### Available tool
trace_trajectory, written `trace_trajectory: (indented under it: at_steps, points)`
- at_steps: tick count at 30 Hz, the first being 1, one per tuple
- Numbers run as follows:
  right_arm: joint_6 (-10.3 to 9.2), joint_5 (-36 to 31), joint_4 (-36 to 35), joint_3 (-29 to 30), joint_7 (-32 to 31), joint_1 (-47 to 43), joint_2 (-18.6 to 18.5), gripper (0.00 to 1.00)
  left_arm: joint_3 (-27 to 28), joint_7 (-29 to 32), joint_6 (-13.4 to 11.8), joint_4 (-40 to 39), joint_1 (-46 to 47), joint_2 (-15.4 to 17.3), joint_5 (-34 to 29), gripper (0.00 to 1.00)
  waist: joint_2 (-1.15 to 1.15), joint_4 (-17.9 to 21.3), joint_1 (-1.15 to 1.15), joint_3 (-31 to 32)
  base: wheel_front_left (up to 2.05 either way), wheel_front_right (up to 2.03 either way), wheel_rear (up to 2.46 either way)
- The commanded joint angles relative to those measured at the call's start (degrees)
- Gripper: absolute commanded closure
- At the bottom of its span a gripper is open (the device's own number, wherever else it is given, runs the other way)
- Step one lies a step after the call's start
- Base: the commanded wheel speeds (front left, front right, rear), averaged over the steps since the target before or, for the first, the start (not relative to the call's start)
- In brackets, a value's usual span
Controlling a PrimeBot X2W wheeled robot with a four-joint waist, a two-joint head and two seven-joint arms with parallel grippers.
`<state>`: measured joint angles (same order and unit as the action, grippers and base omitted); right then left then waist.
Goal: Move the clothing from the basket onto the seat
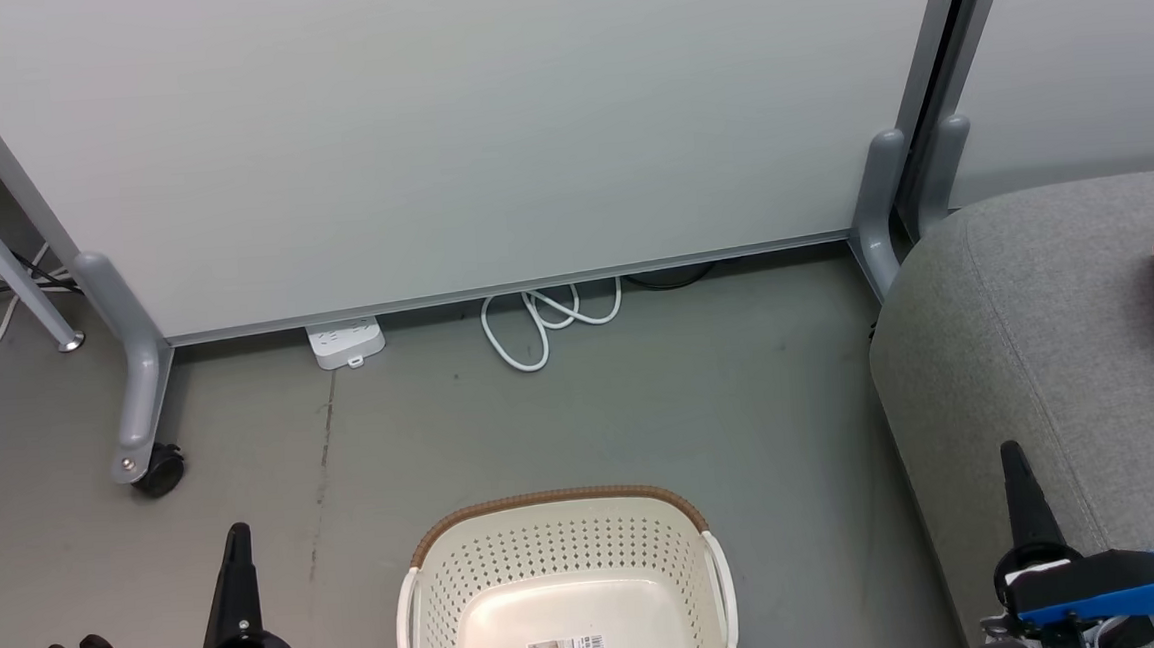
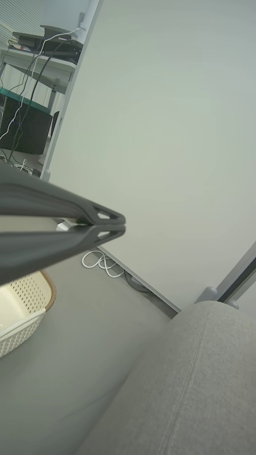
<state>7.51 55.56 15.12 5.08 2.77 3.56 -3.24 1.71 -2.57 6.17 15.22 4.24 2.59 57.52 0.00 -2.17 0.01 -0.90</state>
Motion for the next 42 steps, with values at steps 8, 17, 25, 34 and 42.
trace_trajectory:
  at_steps: [8,17,25,34,42]
  points:
    - [-0.01,6.2,-0.8,0.4,-1.6,1.7,0.1,1.00,1.1,1.4,0.4,-0.9,1.6,0.3,5.8,1.00,0.00,0.3,-0.01,0.1,0.00,0.00,0.00]
    - [-0.02,12.3,-0.9,0.6,-3.2,2.0,0.2,1.00,1.9,3.1,0.6,-1.0,1.7,0.3,11.5,1.00,0.00,0.6,-0.01,0.2,0.00,0.00,0.00]
    - [-0.02,16.7,-1.0,0.8,-4.3,2.2,0.2,1.00,2.5,4.2,0.7,-1.0,1.9,0.4,15.8,1.00,0.00,0.8,-0.01,0.3,0.00,0.00,0.00]
    - [-0.02,21.3,-1.1,0.9,-5.4,2.5,0.3,1.00,3.1,5.3,1.0,-1.1,2.0,0.4,20.1,1.00,0.00,1.1,-0.01,0.4,0.00,0.00,0.00]
    - [-0.03,25.2,-1.1,1.1,-6.5,2.6,0.3,1.00,3.5,6.3,1.1,-1.2,2.0,0.4,23.8,1.00,0.00,1.3,-0.01,0.4,0.00,0.00,0.00]
